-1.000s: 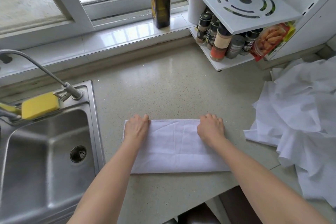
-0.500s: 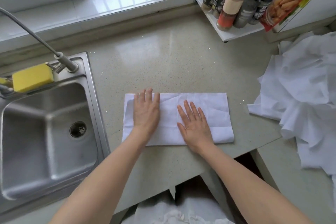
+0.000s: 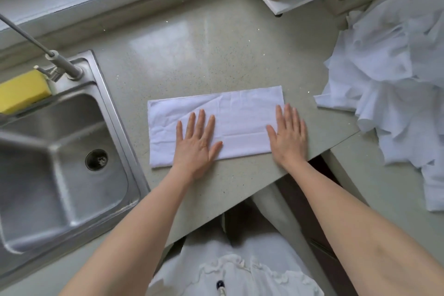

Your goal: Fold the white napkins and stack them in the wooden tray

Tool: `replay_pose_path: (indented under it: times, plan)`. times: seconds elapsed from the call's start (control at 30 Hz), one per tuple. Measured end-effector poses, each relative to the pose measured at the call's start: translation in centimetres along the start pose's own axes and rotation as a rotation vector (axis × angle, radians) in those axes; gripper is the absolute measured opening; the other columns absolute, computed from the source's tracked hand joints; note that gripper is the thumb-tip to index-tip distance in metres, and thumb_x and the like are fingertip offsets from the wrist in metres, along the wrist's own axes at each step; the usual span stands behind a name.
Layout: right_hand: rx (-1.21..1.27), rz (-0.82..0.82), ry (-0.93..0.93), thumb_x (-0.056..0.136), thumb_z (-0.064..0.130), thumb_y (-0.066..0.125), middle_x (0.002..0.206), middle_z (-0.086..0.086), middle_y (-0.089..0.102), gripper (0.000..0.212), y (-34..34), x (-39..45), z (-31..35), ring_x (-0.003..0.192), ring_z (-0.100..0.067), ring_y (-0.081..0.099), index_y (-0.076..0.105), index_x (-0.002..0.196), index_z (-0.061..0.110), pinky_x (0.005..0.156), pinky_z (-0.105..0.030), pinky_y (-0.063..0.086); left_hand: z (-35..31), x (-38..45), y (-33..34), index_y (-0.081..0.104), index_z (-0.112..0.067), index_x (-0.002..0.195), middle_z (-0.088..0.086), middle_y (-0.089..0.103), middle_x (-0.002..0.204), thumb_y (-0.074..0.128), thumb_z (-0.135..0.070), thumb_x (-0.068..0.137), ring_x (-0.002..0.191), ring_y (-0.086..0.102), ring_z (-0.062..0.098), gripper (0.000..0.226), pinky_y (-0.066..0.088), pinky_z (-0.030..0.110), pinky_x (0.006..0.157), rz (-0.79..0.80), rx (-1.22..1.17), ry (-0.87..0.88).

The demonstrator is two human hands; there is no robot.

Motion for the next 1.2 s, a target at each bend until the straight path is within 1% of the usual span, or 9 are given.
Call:
replay_pose_path:
  times: [0.17, 0.27, 0.4, 0.47, 0.57, 0.73, 0.97, 1.1, 1.2]
  plan:
    - [0.362, -0.147, 0.304, 0.093, 0.034, 0.054, 0.142, -0.020, 0.035, 0.062, -3.8, -0.2, -1.5, 0.130, -0.033, 0.033, 0.032, 0.138, -0.002, 0.107, -0.037, 0.027, -0.1, 2.0, -3.4, 0.005, -0.031, 0.152, 0.010, 0.015, 0.153, 0.041, -0.072, 0.083, 0.135, 0.023, 0.031, 0.087, 0.031, 0.045, 0.104, 0.116, 0.155, 0.076]
    - [0.457, -0.052, 0.400, 0.088, 0.031, 0.064, 0.130, -0.022, 0.046, 0.058, -4.4, 0.8, -1.1, 0.117, -0.035, 0.046, 0.039, 0.126, -0.005, 0.092, -0.038, 0.040, -0.2, 3.3, -4.6, 0.011, -0.030, 0.150, 0.007, 0.023, 0.144, 0.061, -0.076, 0.066, 0.125, 0.032, 0.029, 0.108, 0.042, 0.042, 0.091, 0.190, 0.233, 0.100]
    - [0.619, 0.086, 0.494, 0.092, 0.034, 0.059, 0.121, -0.020, 0.058, 0.047, -3.4, 1.4, -1.2, 0.109, -0.036, 0.056, 0.048, 0.119, -0.003, 0.075, -0.033, 0.040, -0.5, 3.4, -4.6, 0.009, -0.026, 0.150, 0.009, 0.021, 0.144, 0.067, -0.079, 0.056, 0.130, 0.027, 0.029, 0.123, 0.037, 0.043, 0.101, 0.200, 0.248, 0.079]
    - [0.719, 0.089, 0.439, 0.093, 0.031, 0.056, 0.104, -0.016, 0.064, 0.031, -3.0, 1.7, -0.9, 0.094, -0.032, 0.058, 0.059, 0.100, 0.001, 0.069, -0.031, 0.040, -0.2, 3.2, -4.1, 0.000, -0.025, 0.152, 0.011, 0.006, 0.154, 0.067, -0.079, 0.055, 0.142, 0.009, 0.031, 0.129, 0.029, 0.048, 0.110, 0.246, 0.203, 0.058]
    - [0.844, 0.014, 0.304, 0.092, 0.017, 0.056, 0.063, -0.003, 0.042, 0.035, -3.7, 1.8, -0.7, 0.062, -0.019, 0.038, 0.038, 0.063, 0.011, 0.051, -0.029, 0.025, 0.1, 2.6, -3.2, -0.016, -0.027, 0.151, 0.006, -0.022, 0.157, 0.069, -0.075, 0.059, 0.146, -0.017, 0.028, 0.134, 0.010, 0.056, 0.116, 0.324, 0.103, 0.008]
    - [0.893, -0.068, 0.200, 0.093, 0.013, 0.055, 0.059, 0.002, 0.025, 0.045, -5.5, 1.7, -2.0, 0.055, -0.012, 0.022, 0.024, 0.061, 0.017, 0.049, -0.025, 0.017, -1.0, 2.6, -2.6, -0.024, -0.033, 0.147, 0.003, -0.033, 0.153, 0.070, -0.076, 0.055, 0.142, -0.027, 0.029, 0.139, 0.001, 0.066, 0.112, 0.377, 0.039, -0.060]
    - [0.867, -0.173, 0.255, 0.094, 0.014, 0.055, 0.065, -0.001, 0.047, 0.024, -6.9, 1.0, -9.0, 0.063, -0.016, 0.040, 0.048, 0.073, 0.005, 0.058, -0.028, 0.027, -7.3, 3.9, -1.6, -0.029, -0.035, 0.144, 0.003, -0.039, 0.150, 0.075, -0.074, 0.049, 0.139, -0.032, 0.035, 0.146, -0.002, 0.075, 0.104, 0.446, 0.007, -0.087]
    - [0.900, -0.236, 0.237, 0.093, 0.015, 0.056, 0.060, 0.003, 0.025, 0.042, -9.5, 1.3, -10.9, 0.057, -0.012, 0.024, 0.027, 0.063, 0.016, 0.054, -0.026, 0.022, -10.5, 5.1, -2.0, -0.028, -0.033, 0.145, 0.004, -0.037, 0.151, 0.076, -0.072, 0.051, 0.139, -0.030, 0.037, 0.146, 0.000, 0.075, 0.104, 0.448, -0.016, -0.082]
    - [0.957, -0.262, 0.219, 0.092, 0.017, 0.057, 0.060, 0.001, 0.026, 0.039, -12.1, 1.5, -10.4, 0.055, -0.012, 0.023, 0.030, 0.064, 0.012, 0.051, -0.024, 0.019, -11.2, 6.0, -2.5, -0.019, -0.032, 0.149, 0.003, -0.028, 0.155, 0.077, -0.069, 0.054, 0.143, -0.023, 0.033, 0.140, 0.002, 0.071, 0.106, 0.438, -0.106, -0.046]
Point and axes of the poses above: each hand's wrist, its own x-axis towards the middle knuckle, its own y-axis out of the palm, z = x × y, the point moved 9 cm from there along x, towards the middle knuckle
